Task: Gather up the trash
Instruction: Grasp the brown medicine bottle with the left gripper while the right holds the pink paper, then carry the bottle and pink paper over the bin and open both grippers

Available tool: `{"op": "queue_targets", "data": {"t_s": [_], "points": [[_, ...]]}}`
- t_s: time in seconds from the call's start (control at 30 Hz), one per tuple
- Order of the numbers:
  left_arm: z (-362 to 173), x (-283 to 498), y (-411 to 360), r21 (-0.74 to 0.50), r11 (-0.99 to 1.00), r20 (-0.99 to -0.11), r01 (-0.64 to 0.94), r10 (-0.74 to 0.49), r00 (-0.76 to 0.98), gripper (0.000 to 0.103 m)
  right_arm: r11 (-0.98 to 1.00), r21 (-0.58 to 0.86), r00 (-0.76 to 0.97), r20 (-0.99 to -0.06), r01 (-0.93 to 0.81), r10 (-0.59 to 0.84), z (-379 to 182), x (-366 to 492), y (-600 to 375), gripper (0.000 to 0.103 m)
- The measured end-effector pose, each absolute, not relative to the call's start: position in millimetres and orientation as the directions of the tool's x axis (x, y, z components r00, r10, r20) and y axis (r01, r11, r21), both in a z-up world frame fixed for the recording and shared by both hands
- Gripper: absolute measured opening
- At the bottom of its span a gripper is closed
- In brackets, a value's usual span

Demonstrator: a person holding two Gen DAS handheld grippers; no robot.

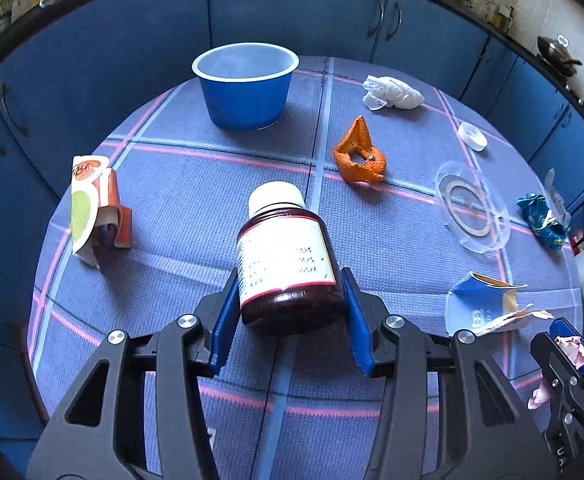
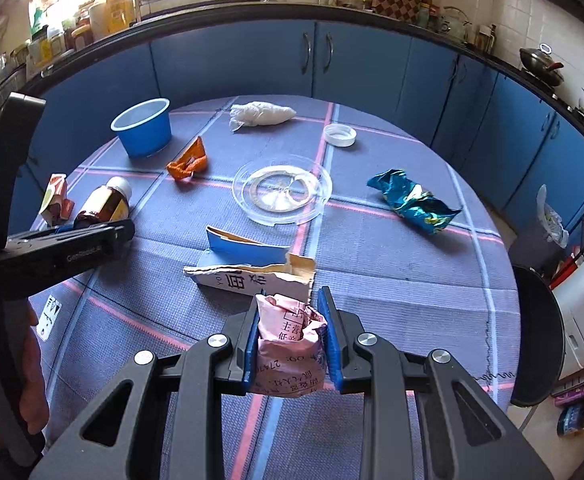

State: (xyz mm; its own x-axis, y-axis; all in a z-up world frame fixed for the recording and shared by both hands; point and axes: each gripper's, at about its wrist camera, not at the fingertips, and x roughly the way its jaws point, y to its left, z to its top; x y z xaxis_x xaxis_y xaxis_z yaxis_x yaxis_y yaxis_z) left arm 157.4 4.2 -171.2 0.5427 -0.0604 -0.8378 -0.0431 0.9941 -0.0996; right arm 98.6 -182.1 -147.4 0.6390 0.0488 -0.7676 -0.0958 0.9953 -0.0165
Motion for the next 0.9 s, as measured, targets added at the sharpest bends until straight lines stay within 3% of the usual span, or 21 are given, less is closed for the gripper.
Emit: {"op": "queue_targets", "data": {"t_s": [0.9], "points": [[-102,116,-84,-0.034,0.991,-0.743,0.127,-0.110,0.661,0.046,1.000,0.025,0.734,-0.679,0.011,0.009,-105,66,-248,0.026]]}}
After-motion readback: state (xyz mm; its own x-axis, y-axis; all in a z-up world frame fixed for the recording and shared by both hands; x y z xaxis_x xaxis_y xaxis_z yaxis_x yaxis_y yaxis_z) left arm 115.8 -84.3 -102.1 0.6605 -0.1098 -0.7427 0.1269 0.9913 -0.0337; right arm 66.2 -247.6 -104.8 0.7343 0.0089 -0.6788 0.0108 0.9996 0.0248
